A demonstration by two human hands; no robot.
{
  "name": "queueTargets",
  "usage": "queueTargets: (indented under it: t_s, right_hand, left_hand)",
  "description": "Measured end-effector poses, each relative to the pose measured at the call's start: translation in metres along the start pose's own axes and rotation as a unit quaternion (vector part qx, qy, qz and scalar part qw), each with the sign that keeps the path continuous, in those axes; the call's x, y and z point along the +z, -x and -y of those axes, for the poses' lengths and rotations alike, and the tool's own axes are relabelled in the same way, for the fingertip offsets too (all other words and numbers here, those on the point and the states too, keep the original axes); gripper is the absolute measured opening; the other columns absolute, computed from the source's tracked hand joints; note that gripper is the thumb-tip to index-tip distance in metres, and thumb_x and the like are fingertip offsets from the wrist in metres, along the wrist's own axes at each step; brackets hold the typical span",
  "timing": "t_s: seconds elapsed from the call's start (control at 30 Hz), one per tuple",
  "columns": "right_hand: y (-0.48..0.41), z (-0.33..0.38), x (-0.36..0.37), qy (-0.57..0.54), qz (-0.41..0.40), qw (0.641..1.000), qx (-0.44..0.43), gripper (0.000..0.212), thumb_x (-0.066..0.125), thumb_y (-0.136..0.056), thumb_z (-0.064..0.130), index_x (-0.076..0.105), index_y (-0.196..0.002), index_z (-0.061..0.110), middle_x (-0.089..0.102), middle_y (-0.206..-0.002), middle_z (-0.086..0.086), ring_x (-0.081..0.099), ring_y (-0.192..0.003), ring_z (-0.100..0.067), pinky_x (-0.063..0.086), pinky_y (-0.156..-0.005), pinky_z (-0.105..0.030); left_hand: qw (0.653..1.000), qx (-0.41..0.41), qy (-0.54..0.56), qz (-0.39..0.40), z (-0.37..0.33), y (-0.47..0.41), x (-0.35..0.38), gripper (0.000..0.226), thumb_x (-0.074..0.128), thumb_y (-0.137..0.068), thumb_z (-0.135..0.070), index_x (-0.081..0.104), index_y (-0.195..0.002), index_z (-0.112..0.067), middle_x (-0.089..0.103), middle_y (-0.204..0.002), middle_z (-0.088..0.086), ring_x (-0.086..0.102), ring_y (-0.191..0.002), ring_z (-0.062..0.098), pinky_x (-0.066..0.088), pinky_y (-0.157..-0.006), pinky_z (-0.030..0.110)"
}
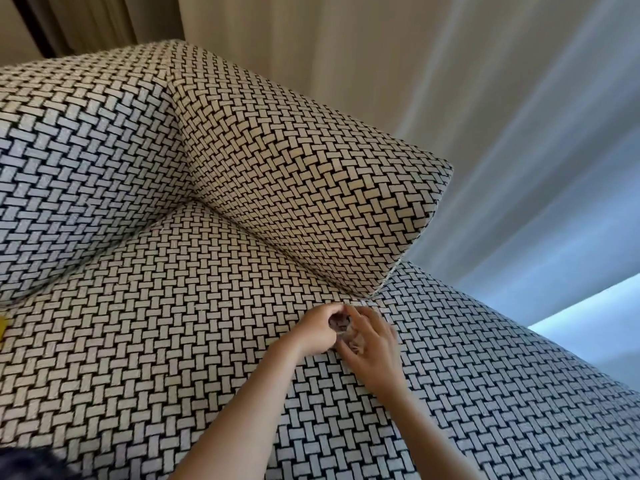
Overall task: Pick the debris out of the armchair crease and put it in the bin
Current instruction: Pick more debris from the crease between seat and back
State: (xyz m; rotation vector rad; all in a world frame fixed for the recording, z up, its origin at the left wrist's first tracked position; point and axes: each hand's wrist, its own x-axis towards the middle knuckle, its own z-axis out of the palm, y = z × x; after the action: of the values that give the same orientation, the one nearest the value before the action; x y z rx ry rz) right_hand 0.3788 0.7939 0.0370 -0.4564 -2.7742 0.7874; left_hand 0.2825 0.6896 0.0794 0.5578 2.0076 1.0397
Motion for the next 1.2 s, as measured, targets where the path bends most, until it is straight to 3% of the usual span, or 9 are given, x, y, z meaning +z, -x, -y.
queueTargets:
  t_s: [0.13,0.27,0.47,0.53,0.6,0.8,0.97,1.1,1.2]
  right_hand:
    - [0.007,-0.001,0.005,0.035,0.027,0.997,-0.061,0.068,0.053,-0.072,0.061,0.047,-0.131,0.027,0.044,-0.126,0.003,0.025,-0.111,0.000,0.028,-0.096,-0.029]
    - [0.008,-0.005,0.014,0.033,-0.042,0.992,-0.110,0.029,0.052,-0.080,0.038,0.057,-0.101,0.020,0.060,-0.092,-0.004,0.056,-0.082,-0.018,0.052,-0.072,-0.028]
    - [0.000,0.003,0.003,-0.064,-0.049,0.994,0.077,0.010,0.060,-0.086,0.015,0.064,-0.092,0.008,0.058,-0.082,0.006,0.055,-0.070,-0.009,0.045,-0.059,-0.011]
    - [-0.006,0.009,0.000,-0.127,-0.087,0.976,0.155,0.008,0.059,-0.085,0.015,0.065,-0.087,0.011,0.059,-0.070,0.006,0.053,-0.060,-0.010,0.045,-0.054,-0.016]
    - [-0.010,0.017,-0.005,-0.225,-0.127,0.941,0.220,0.013,0.057,-0.084,0.016,0.063,-0.075,0.011,0.051,-0.054,0.004,0.040,-0.047,-0.008,0.036,-0.047,-0.023]
    - [-0.016,0.048,-0.022,-0.408,-0.136,0.865,0.256,0.038,0.044,-0.088,0.016,0.036,-0.051,0.018,0.031,-0.045,0.006,0.023,-0.044,-0.008,0.021,-0.047,-0.023]
    - [-0.015,0.078,-0.017,-0.355,-0.105,0.912,0.179,0.042,0.036,-0.094,0.015,0.047,-0.054,0.015,0.052,-0.075,-0.002,0.049,-0.074,-0.016,0.043,-0.069,-0.034]
    - [-0.011,0.077,-0.010,-0.021,-0.062,0.997,0.032,0.058,0.012,-0.092,0.038,0.064,-0.097,0.012,0.043,-0.134,-0.004,0.031,-0.127,-0.019,0.020,-0.107,-0.040]
    - [-0.008,0.074,-0.011,0.090,-0.015,0.996,0.013,0.069,-0.005,-0.087,0.044,0.046,-0.126,0.017,0.016,-0.154,-0.003,0.007,-0.143,-0.020,-0.001,-0.112,-0.044]
  left_hand:
    - [0.999,-0.008,0.047,-0.020,0.004,0.008,-0.003,0.068,0.038,-0.083,0.014,0.036,-0.141,-0.022,0.033,-0.148,0.002,0.033,-0.135,0.018,0.037,-0.100,0.025]
    - [0.994,-0.009,0.091,-0.058,0.009,0.019,-0.006,0.069,0.030,-0.082,0.018,0.032,-0.142,-0.015,0.032,-0.150,0.000,0.028,-0.138,0.013,0.027,-0.104,0.022]
    - [0.983,-0.014,0.129,-0.128,0.012,0.026,-0.004,0.050,0.035,-0.091,0.006,0.045,-0.136,-0.014,0.044,-0.142,0.002,0.043,-0.128,0.012,0.036,-0.100,0.017]
    - [0.985,-0.007,0.112,-0.131,0.011,0.027,0.000,0.044,0.035,-0.094,-0.002,0.050,-0.132,-0.016,0.055,-0.129,0.005,0.061,-0.089,-0.001,0.041,-0.065,0.004]
    - [0.983,0.002,0.113,-0.147,0.010,0.026,0.005,0.037,0.036,-0.097,-0.010,0.054,-0.128,-0.017,0.062,-0.089,0.005,0.041,-0.040,-0.004,0.031,-0.042,0.011]
    - [0.915,-0.053,0.395,-0.058,-0.011,0.029,0.028,0.035,0.035,-0.096,-0.042,0.061,-0.110,-0.023,0.059,-0.105,0.004,0.054,-0.086,0.015,0.047,-0.064,0.028]
    - [0.810,-0.084,0.579,0.032,-0.025,0.030,0.039,0.049,0.034,-0.091,-0.054,0.059,-0.109,-0.017,0.062,-0.100,0.010,0.060,-0.090,0.027,0.049,-0.073,0.039]
    - [0.722,-0.066,0.687,0.041,-0.021,0.037,0.026,0.046,0.040,-0.087,-0.045,0.056,-0.116,-0.013,0.062,-0.112,0.007,0.061,-0.098,0.022,0.051,-0.083,0.035]
    - [0.781,-0.102,0.616,-0.017,-0.012,0.038,0.020,0.039,0.040,-0.093,-0.043,0.066,-0.085,-0.014,0.070,-0.076,0.003,0.065,-0.068,0.015,0.052,-0.061,0.027]
